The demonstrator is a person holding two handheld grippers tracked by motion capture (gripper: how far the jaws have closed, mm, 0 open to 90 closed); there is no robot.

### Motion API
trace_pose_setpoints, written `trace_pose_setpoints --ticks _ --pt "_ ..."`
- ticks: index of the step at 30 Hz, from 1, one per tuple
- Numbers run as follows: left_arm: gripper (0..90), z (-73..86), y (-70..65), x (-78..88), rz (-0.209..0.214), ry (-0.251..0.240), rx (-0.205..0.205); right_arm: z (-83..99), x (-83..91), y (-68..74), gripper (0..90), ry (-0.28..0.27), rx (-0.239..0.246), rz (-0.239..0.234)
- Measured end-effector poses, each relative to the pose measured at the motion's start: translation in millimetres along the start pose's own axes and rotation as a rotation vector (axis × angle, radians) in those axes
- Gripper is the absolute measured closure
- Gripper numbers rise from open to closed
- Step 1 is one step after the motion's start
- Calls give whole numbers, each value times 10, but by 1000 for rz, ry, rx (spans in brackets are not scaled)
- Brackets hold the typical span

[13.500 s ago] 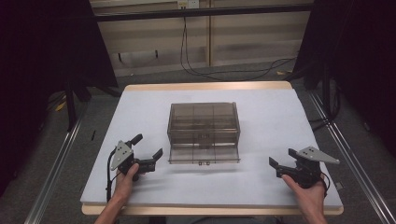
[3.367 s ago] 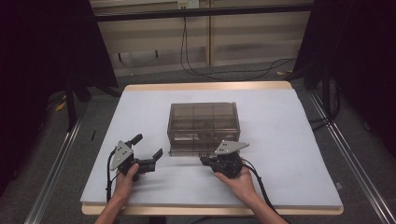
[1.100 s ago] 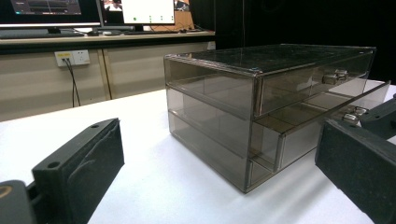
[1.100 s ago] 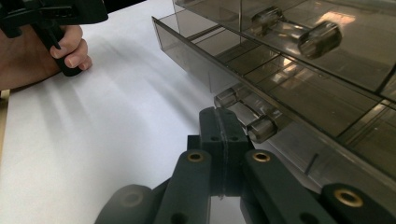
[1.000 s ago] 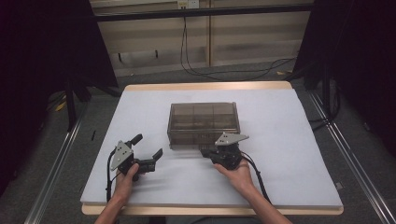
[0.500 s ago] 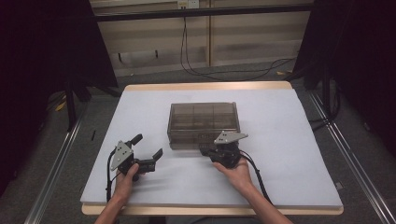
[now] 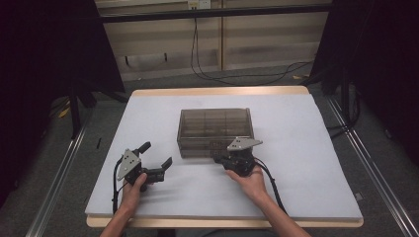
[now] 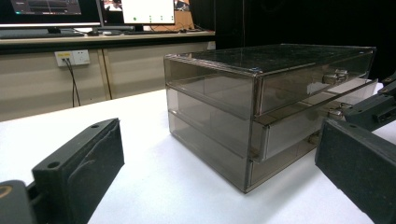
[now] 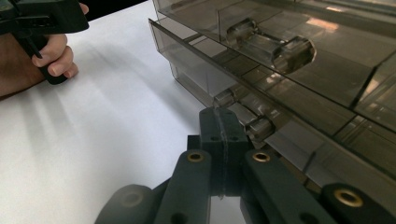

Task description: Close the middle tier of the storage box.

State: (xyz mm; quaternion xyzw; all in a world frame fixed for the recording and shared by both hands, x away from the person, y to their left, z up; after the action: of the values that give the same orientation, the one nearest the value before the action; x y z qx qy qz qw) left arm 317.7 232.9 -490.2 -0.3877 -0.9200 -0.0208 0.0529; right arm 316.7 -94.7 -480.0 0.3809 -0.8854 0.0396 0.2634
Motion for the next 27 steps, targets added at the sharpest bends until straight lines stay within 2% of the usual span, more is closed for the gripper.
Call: trace_pose_setpoints --ticks 27 --pt "12 0 1 0 0 0 0 -22 -49 -47 900 9 -12 20"
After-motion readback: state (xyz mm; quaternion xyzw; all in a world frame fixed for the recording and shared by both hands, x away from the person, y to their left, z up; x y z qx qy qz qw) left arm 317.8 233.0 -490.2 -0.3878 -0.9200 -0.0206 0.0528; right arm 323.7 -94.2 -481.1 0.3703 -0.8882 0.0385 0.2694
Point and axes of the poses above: each handheld gripper's, and its own axes: x roughly backward along the jaws, z roughly out of its underside, y roughly to its left, the point moved 1 cm from there along -x, roughly forward along the jaws, and after that the axes turned 4 degrees about z, right-handed, at the moved point
